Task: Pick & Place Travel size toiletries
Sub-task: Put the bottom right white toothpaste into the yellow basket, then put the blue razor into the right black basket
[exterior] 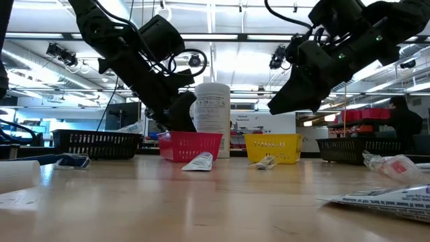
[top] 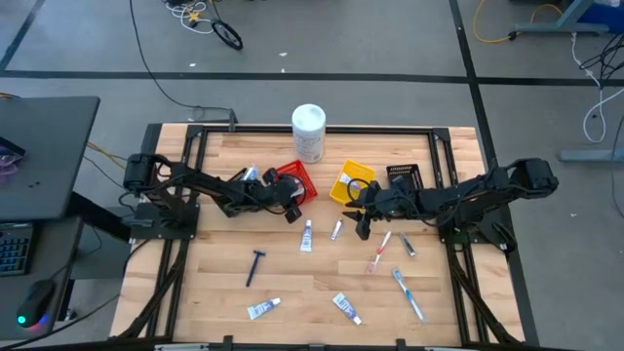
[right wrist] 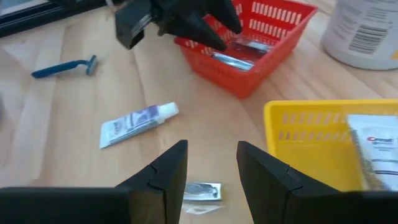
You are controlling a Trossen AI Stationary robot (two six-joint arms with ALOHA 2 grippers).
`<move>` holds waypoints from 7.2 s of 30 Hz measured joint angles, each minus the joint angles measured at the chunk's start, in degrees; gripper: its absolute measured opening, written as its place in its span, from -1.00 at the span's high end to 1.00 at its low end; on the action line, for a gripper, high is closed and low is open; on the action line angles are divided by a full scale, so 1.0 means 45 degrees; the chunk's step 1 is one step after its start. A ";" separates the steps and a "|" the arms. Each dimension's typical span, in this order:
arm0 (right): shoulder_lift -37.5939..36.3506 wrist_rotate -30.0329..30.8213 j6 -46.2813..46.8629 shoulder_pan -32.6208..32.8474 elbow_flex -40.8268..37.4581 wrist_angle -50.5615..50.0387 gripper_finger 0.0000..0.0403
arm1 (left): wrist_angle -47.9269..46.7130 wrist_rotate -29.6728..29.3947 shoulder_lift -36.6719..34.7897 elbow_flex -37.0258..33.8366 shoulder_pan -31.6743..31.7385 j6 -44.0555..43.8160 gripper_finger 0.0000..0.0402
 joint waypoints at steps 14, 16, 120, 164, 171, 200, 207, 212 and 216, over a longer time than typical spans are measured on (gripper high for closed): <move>-0.0005 -0.0605 0.1168 0.4248 0.0073 0.0583 0.31 | -0.0002 0.0000 0.0000 0.0000 -0.0015 -0.0144 0.27; -0.0005 -0.0195 0.1561 0.4877 0.0324 0.0583 0.30 | -0.0001 0.0006 0.0000 0.0000 -0.0015 -0.0223 0.27; 0.5489 0.6049 0.7602 0.4662 0.9855 -1.6674 0.57 | 0.0675 0.1574 0.0000 0.0000 -0.0083 -0.0807 0.27; 0.5479 0.1124 0.0339 -0.1686 0.9113 -1.4397 0.30 | 0.0757 0.1938 0.0000 0.0000 -0.0083 0.0441 0.23; 0.5474 0.0773 0.0514 -0.0870 1.0109 -1.4932 0.29 | 0.0932 0.1858 0.0005 -0.0005 -0.0097 0.0434 0.24; 0.5464 0.0575 0.5915 0.3069 0.9978 -1.6973 0.29 | -0.3574 0.2305 0.0005 0.4309 -0.1726 0.1085 0.24; 0.5464 0.0948 0.6150 0.3218 0.9559 -1.6006 0.29 | -0.7422 0.2254 0.0005 0.4566 -0.3334 -0.2089 0.24; 0.5464 0.2067 0.5594 0.3218 0.9108 -1.3978 0.29 | -1.0123 0.1734 0.0005 0.4438 -0.4638 -0.4943 0.27; 0.5464 0.3226 0.4205 0.3092 0.8701 -1.1383 0.29 | -1.2148 0.1966 0.0005 0.4430 -0.5680 -0.8282 0.32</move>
